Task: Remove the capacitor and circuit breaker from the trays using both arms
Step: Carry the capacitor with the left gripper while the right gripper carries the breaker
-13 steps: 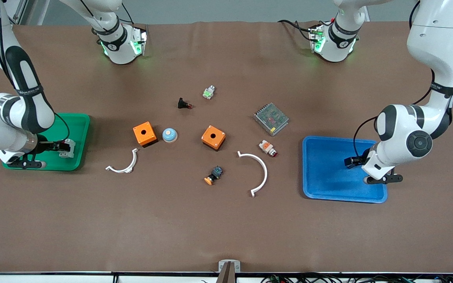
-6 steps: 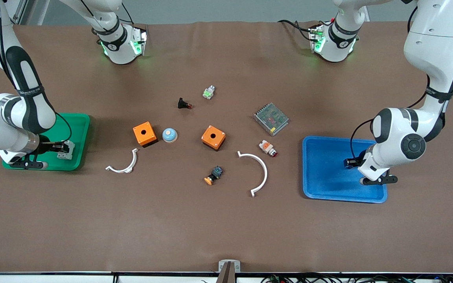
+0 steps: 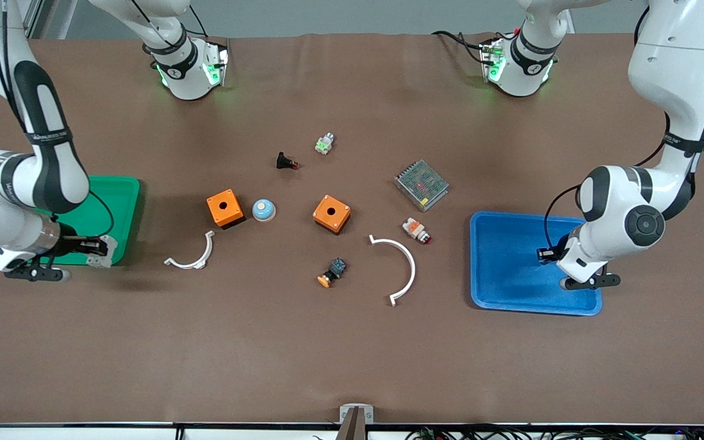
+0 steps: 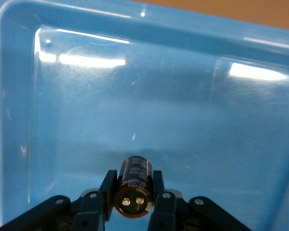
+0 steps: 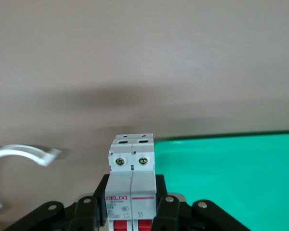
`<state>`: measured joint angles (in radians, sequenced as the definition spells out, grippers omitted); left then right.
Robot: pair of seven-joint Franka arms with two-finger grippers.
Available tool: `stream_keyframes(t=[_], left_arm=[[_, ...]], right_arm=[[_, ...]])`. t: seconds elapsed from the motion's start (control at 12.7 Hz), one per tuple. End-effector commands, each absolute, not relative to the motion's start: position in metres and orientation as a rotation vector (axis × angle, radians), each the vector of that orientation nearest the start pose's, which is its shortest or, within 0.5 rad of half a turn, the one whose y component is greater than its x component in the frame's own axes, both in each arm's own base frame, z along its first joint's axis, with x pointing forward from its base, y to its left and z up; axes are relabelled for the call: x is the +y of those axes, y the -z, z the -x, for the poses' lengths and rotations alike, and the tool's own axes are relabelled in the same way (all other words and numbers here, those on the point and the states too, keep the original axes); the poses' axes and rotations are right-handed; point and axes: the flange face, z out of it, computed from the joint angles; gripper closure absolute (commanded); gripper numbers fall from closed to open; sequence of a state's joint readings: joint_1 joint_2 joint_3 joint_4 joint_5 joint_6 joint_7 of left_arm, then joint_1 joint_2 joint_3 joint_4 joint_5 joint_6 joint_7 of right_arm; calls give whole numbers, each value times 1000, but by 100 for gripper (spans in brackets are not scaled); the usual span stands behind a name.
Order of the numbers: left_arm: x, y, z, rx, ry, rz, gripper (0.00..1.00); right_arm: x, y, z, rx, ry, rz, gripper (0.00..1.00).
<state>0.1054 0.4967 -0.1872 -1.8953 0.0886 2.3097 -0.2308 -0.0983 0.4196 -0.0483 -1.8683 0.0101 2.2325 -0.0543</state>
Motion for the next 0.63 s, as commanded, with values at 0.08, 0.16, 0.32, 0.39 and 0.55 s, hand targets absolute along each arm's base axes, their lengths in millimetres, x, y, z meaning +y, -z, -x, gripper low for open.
stream_keyframes(t=[0.08,0.16,0.32,0.39,0.55], left_arm=[[-122,-301,-606,-217,-97,3131,100],[-146,-309,-601,-230,-89,3140,100],[-198,-317,-586,-276,-86,3161,100],[-233,-322,-574,-292,-81,3166,100],[-297,-322,-548,-340,-51,3133,100]], right_arm=[[-1,-297,-647,272,-52,3074,94],[21,-295,-650,305,-47,3062,94],[78,-280,-656,380,-64,3040,92],[98,-270,-658,414,-65,3039,91],[128,-242,-658,463,-56,3038,89]])
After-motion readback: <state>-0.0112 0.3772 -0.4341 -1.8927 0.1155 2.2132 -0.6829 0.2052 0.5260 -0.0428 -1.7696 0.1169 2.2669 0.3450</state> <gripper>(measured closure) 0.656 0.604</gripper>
